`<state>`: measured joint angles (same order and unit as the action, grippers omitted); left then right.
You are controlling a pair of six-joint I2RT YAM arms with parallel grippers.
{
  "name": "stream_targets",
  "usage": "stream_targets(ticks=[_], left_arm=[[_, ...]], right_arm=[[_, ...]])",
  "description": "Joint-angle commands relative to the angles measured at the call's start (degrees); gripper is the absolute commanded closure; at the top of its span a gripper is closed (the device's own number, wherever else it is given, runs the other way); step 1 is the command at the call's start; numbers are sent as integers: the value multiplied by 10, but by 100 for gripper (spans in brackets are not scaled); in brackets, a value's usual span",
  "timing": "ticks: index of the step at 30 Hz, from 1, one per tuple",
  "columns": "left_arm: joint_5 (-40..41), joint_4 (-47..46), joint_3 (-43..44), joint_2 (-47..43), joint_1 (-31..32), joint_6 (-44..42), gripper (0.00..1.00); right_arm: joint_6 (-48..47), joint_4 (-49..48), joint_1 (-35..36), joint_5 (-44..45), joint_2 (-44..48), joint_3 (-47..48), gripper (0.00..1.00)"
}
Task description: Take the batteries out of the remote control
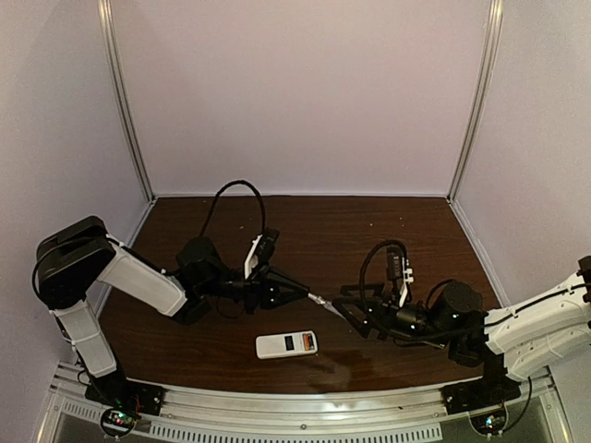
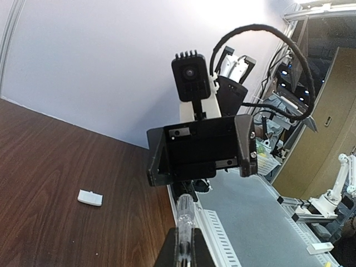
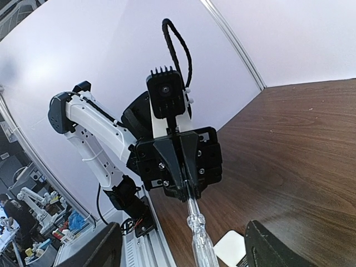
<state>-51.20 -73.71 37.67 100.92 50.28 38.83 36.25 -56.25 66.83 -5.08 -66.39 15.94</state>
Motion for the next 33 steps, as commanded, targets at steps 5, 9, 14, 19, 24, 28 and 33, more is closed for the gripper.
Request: stream_targets(ticks=[5,9,14,19,24,28,33], left_arm=[[21,-106,-37,-25,-3,26,100],[30,-107,-44,-33,-3,21,100],[36,-119,-57,-45,-3,22,100],[44,-121,-68,-61,-6,21,100],[45,-131,-77,-71,-8,26,100],[48,-132,-81,-76,-8,26,100],[53,-138,-88,-82,-8,24,100]], right_arm=[[21,-106,-3,-58,-97,40,29],[33,-130,-2,-69,-132,53,32],[40,-145,-3,-76,-156,62,37],[47,-162,-3,-82,-177,65,44],[49,-170,-3,-82,-191,66,47],[50,-173,-2,-81,-197,67,47],[51,-185,-2,-88,-214,75,57]])
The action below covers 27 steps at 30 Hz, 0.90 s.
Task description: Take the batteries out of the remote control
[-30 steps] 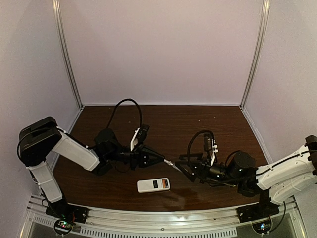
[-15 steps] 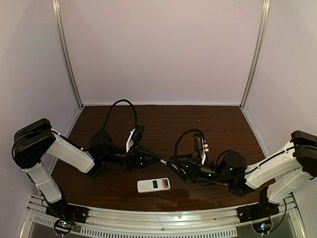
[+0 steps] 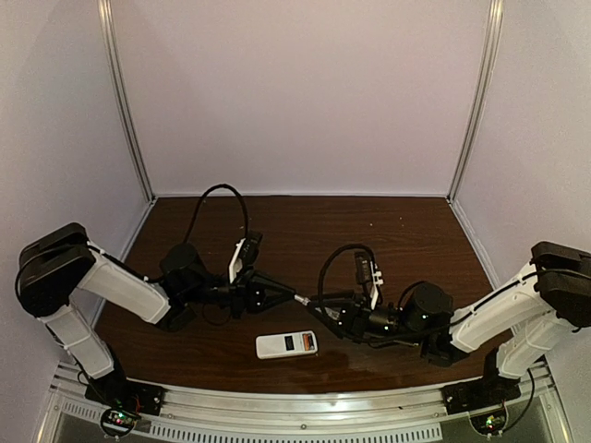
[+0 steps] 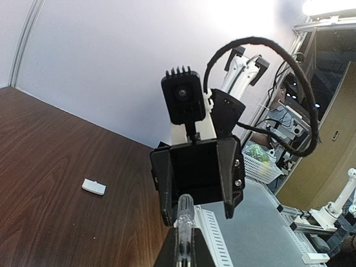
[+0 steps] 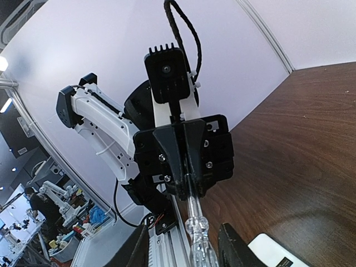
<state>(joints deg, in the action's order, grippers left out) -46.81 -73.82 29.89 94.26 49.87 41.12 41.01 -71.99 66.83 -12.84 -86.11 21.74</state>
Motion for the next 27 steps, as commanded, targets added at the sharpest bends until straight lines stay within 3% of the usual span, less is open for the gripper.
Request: stream_targets(ticks=[1,11,20,27], left_arm=[[11,-137,-12,-18,-4,0,100],[30,-161,-34,-30,-5,-4,100],[36,-167,-42,-37,-5,-7,100],[41,-188,-52,-38,-5,-5,100]], right_arm=[[4,-33,-1,-11,-22,18,59],[13,-69,-2,-26,-58,33,60],[19,-88,-2,-31,-74,45,69],[32,-120,-2,-32,-91,44,63]])
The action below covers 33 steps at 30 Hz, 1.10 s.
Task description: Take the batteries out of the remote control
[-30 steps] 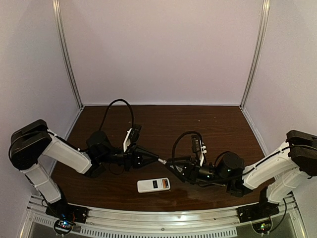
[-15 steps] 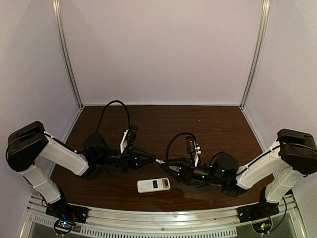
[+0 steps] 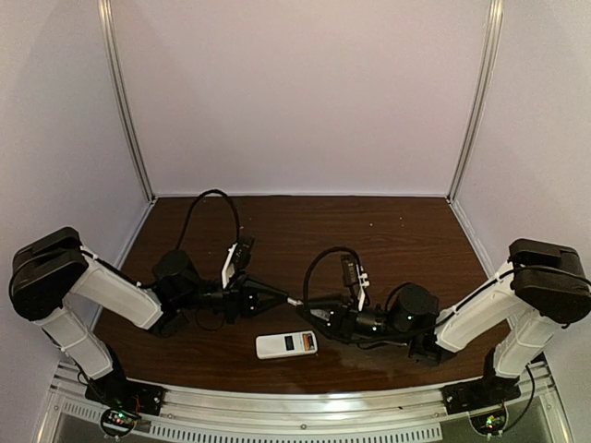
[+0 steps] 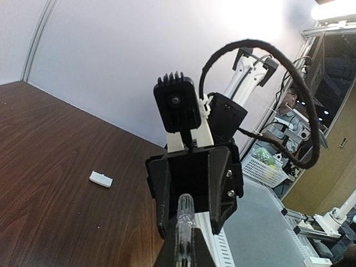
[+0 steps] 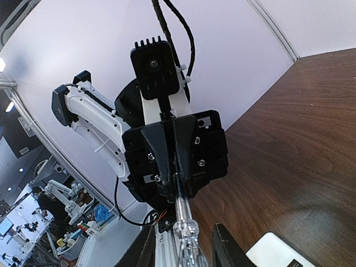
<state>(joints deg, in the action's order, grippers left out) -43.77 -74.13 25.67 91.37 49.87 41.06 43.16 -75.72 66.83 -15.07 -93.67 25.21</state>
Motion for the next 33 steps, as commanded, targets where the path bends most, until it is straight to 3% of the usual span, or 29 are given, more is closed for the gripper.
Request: stream_targets(ticks=[1,7,21,29,33], left_arm=[[10,-190,-12,-10,-5,-4,100],[7,-224,-29,-14,-5,-8,100],[19,-252,-53,-26,-5,-28,100],[29,-240,-55,-29,-5,-38,100],[30,-240,-56,-29,-5,-40,100]], right_arm=[[13,-87,-2,-10,-19,10,61],[28,-107,-2,-14,-32,15,53],[74,-167,-2,-36,-73,36,61],[72,-164,-1,-39,-75,40,78],[67,-158,-2,-38,-67,41,79]])
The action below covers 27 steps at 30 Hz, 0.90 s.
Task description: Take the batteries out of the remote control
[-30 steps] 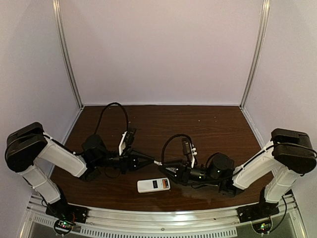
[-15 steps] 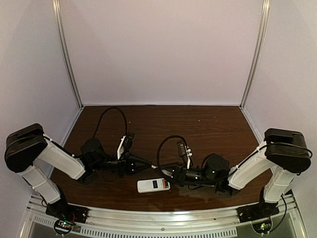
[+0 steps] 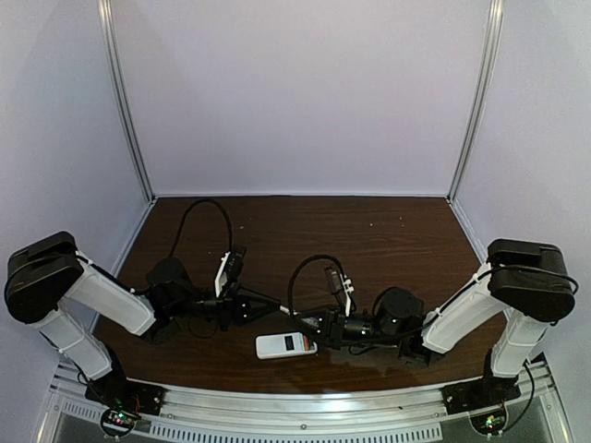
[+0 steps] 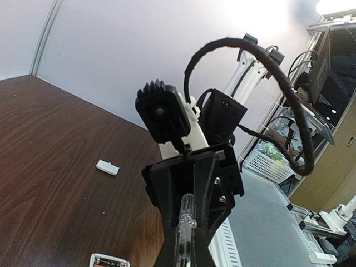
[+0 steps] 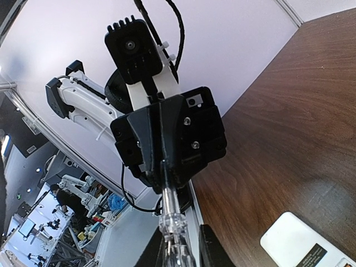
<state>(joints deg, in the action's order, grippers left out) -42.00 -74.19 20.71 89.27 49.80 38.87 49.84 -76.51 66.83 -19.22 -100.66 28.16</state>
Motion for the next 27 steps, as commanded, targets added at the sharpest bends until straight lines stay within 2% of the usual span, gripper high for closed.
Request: stream_targets(ticks=[1,9,20,27], left_arm=[[13,-240,-6,-9,-4,-18,100],[18,-240,-9,-11,-5,-20,100],[30,-242,-19,-23,-4,-23,100],[36,-242,-24,-27,-4,-27,100]], right_arm=[[-1,-149,-2,4,6,12,79],[-7,-143,-1,7,20,11,66],[-11,-143,-1,16,29,17,69],[-17,-134,-2,22,43,18,68]])
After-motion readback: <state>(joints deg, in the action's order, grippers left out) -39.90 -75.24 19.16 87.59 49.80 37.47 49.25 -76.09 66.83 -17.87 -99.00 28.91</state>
